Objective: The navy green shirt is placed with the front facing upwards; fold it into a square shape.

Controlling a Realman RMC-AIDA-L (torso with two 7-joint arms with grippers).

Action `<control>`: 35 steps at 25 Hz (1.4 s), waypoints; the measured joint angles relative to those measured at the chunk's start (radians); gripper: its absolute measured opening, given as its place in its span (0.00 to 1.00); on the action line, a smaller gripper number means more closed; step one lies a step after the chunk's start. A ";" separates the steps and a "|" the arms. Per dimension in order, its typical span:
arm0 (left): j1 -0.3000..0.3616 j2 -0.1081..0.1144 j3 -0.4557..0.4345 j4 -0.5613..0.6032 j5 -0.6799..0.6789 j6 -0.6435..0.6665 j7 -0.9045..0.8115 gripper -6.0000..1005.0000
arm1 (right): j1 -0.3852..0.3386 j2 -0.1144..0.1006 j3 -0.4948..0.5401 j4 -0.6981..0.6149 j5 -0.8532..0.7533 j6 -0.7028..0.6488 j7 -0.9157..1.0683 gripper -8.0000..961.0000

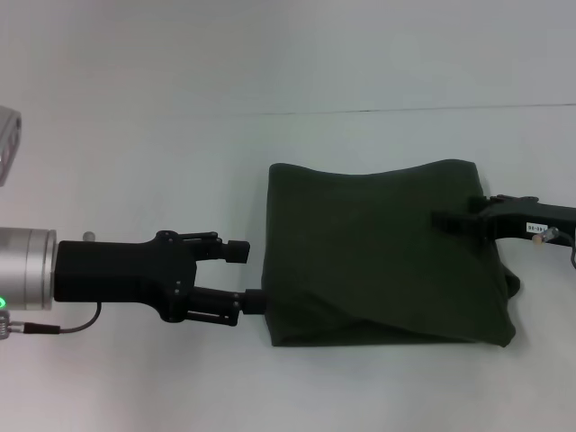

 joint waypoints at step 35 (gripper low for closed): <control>-0.151 -0.009 0.086 -0.229 0.050 -0.561 -0.720 0.90 | -0.186 -0.011 0.013 -0.218 0.328 -0.337 -0.116 0.92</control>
